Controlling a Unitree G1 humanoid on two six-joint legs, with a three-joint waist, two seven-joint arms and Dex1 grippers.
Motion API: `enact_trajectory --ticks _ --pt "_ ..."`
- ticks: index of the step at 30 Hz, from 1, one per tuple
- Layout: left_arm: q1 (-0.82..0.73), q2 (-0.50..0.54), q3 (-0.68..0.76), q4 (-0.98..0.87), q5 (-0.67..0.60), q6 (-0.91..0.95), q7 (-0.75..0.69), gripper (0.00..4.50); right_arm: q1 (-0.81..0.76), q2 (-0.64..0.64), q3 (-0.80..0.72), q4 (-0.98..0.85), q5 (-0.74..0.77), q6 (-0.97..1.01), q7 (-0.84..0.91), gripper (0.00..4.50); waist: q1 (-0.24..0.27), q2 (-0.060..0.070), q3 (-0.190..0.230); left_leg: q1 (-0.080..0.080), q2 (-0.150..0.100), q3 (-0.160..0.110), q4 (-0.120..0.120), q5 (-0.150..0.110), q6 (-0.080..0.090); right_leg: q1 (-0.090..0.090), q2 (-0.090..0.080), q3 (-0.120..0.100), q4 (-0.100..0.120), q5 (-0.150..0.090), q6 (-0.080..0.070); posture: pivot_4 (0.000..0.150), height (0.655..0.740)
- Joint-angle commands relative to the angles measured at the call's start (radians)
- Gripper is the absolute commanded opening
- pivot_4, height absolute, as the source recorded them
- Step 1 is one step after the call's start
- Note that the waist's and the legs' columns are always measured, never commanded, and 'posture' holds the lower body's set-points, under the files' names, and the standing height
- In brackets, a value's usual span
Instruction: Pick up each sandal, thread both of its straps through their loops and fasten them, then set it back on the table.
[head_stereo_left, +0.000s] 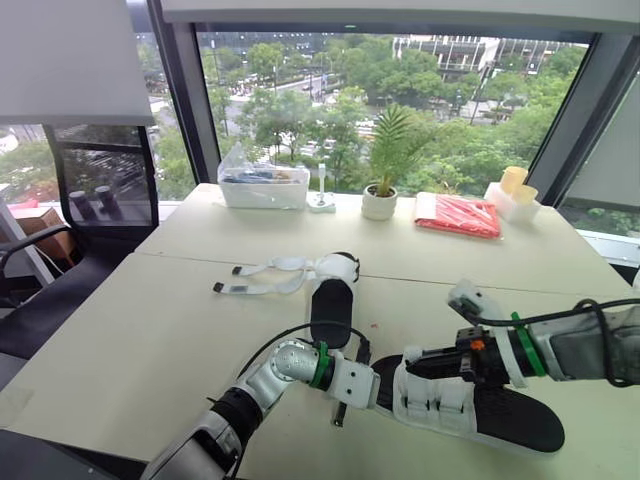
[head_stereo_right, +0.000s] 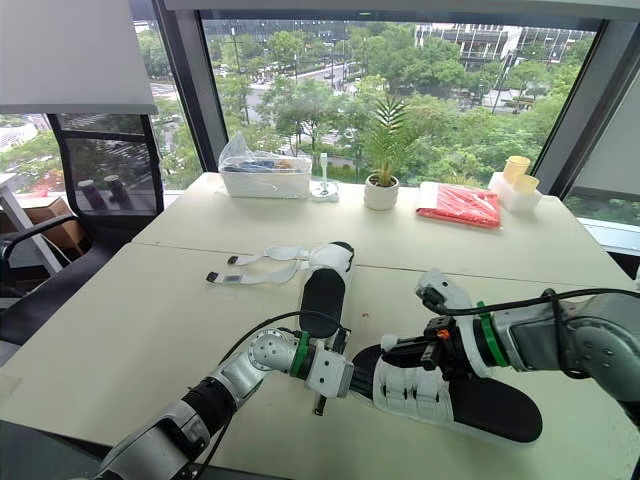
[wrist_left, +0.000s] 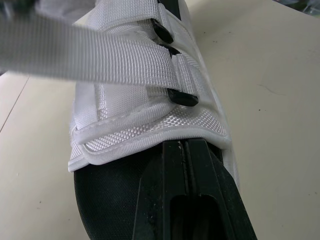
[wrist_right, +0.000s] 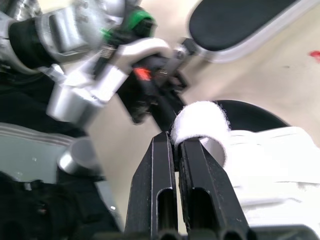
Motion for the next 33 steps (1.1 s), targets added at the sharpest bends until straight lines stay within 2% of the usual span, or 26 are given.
enact_trajectory --ticks 1,4,11,12,14,19,27,31,33 --pt "0.091 0.039 -0.134 0.088 0.144 0.055 -0.070 0.00 -0.023 0.013 -0.010 0.051 -0.162 -0.090 0.042 0.04 -0.001 0.000 0.000 0.000 0.000 0.000 0.000 0.000 0.000 -0.001 0.000 0.000 0.000 0.000 0.000 0.150 0.7374" --pt "0.093 0.041 -0.131 0.083 0.142 0.059 -0.065 0.00 -0.009 0.035 0.022 0.083 -0.266 -0.115 0.057 0.04 0.000 0.000 0.000 0.000 0.000 0.000 0.000 0.000 -0.001 -0.001 0.000 0.000 0.001 0.000 0.000 0.150 0.7374" --pt "0.102 0.047 -0.125 0.071 0.134 0.072 -0.058 0.00 0.017 0.104 0.064 0.122 -0.401 -0.102 0.035 0.04 -0.001 -0.002 -0.001 0.001 0.000 0.000 0.001 0.001 -0.002 -0.002 0.000 0.000 0.005 0.000 0.000 0.150 0.7374" --pt "0.102 0.048 -0.124 0.070 0.133 0.074 -0.056 0.00 0.013 0.117 0.070 0.135 -0.419 -0.095 0.025 0.65 -0.001 -0.002 -0.001 0.001 0.000 0.000 0.001 0.001 -0.002 -0.002 0.000 0.000 0.006 0.000 0.000 0.150 0.7374" --pt "0.103 0.050 -0.122 0.067 0.132 0.078 -0.055 0.00 0.008 0.132 0.077 0.142 -0.442 -0.088 0.027 1.41 0.000 -0.002 -0.002 0.001 -0.001 0.000 0.001 0.001 -0.002 -0.003 0.000 0.000 0.009 0.000 0.000 0.150 0.7374" --pt "0.099 0.052 -0.115 0.067 0.128 0.089 -0.049 0.00 -0.023 0.186 0.113 0.190 -0.553 -0.086 -0.001 4.02 -0.002 -0.002 -0.004 0.002 -0.001 0.000 0.000 0.003 -0.005 -0.004 0.000 0.000 0.011 0.000 0.000 0.150 0.7374" --pt "0.096 0.053 -0.107 0.070 0.125 0.097 -0.042 0.00 -0.089 0.276 0.190 0.343 -0.745 -0.152 0.007 4.02 -0.002 -0.002 -0.006 0.002 -0.001 0.000 0.001 0.003 -0.005 -0.004 0.001 0.000 0.012 0.000 0.000 0.150 0.7374" --pt "0.096 0.051 -0.106 0.071 0.125 0.101 -0.038 0.00 -0.152 0.321 0.248 0.505 -0.891 -0.234 -0.016 4.02 -0.003 -0.003 -0.008 0.003 -0.001 0.000 0.001 0.003 -0.006 -0.004 0.002 -0.001 0.013 0.000 0.000 0.150 0.7374" --pt "0.095 0.050 -0.105 0.074 0.126 0.101 -0.035 0.00 -0.173 0.318 0.225 0.514 -0.906 -0.253 0.012 4.02 -0.011 0.000 -0.011 0.003 -0.002 0.000 0.001 0.004 -0.006 -0.004 0.002 -0.001 0.013 0.000 0.000 0.150 0.7374"
